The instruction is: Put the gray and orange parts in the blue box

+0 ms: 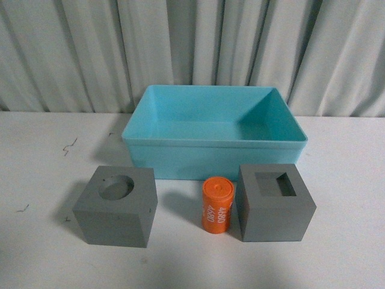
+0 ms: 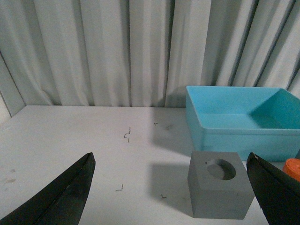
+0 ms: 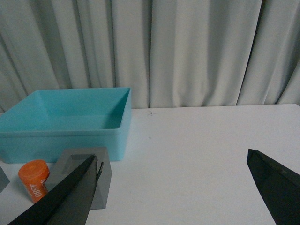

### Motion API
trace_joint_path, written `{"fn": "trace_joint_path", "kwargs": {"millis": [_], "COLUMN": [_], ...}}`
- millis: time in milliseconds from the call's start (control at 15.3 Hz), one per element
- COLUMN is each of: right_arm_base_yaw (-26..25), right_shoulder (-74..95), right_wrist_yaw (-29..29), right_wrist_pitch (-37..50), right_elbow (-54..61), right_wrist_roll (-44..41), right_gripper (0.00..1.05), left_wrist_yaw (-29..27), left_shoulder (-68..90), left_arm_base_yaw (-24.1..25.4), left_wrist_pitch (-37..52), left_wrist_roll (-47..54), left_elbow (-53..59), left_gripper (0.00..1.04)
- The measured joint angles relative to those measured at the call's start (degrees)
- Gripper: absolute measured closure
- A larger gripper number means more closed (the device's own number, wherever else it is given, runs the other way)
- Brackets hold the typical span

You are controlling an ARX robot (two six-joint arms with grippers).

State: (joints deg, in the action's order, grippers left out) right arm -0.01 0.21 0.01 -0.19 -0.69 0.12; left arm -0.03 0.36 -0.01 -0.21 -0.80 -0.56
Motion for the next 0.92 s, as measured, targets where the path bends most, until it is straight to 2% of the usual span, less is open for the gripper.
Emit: {"fn": "trace_joint_path", "kwargs": {"millis": [916], "right_arm_base_yaw": [0.0], "right_shoulder": [0.0], "right_wrist_yaw": [0.0], "right_wrist_pitch": [0.0], "right_elbow": [0.0], "right_wrist_roll": [0.0], "right_gripper": [0.06], "left_wrist_yaw": [0.0], "left_shoulder": [0.0], "left_arm_base_yaw": [0.0], "left_wrist_pitch": [0.0], "left_wrist_roll": [0.0], "left_elbow": [0.0], "left_gripper": [0.07]}}
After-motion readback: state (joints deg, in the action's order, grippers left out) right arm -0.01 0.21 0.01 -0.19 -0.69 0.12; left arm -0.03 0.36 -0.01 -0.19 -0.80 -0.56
